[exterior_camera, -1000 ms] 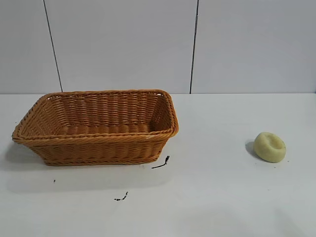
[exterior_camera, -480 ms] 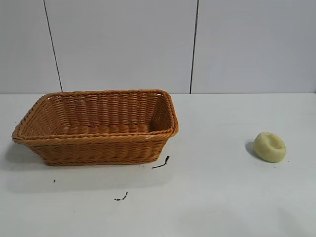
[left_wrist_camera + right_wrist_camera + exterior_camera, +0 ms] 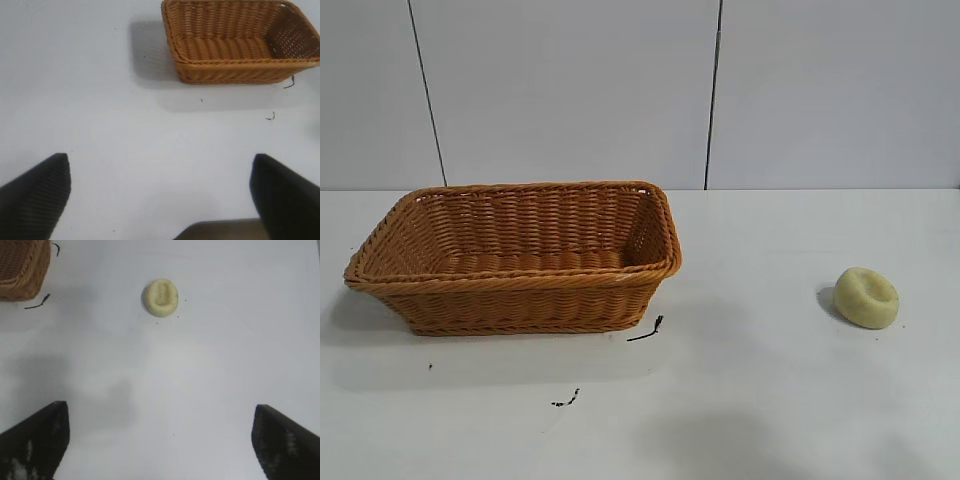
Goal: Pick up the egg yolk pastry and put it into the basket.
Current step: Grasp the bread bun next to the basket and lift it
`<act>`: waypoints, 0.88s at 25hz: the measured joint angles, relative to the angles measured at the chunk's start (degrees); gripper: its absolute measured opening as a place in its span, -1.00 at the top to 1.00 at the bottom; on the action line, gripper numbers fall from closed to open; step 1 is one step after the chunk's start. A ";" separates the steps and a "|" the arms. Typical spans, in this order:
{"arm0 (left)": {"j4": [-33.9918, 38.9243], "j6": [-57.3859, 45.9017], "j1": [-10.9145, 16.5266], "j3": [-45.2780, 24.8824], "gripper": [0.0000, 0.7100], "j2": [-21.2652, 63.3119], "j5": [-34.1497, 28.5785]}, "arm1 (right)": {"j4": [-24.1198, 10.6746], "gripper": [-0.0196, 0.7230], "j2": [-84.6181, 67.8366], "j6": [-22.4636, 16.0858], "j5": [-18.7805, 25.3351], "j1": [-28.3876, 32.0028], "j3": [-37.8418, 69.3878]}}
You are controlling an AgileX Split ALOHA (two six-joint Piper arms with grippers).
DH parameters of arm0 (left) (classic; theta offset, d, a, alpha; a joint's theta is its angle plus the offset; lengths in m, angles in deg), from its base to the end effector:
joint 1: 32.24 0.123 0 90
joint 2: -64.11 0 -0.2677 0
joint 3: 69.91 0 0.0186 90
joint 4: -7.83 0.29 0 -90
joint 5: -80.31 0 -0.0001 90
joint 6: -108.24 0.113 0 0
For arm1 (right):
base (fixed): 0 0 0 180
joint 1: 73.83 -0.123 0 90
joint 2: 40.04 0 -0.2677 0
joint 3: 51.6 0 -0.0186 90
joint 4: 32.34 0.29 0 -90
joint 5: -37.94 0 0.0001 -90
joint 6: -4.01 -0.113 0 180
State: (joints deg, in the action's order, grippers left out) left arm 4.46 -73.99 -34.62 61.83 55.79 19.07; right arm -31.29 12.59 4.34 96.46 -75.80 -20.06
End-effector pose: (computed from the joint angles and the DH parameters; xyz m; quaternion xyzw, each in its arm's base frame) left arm 0.0664 -0.0086 0.2843 0.0023 0.8560 -0.0501 0.5146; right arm 0.1924 0.0084 0.2938 -0.0170 0.9473 0.0135 0.3197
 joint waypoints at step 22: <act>0.00 0.00 0.00 0.00 -0.96 0.00 0.00 | 0.45 -0.91 59.29 1.17 -4.74 -1.27 -29.67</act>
State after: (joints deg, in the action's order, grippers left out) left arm 4.46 -73.99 -34.62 61.83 55.79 19.07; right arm -30.84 71.88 5.51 91.72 -77.07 -49.73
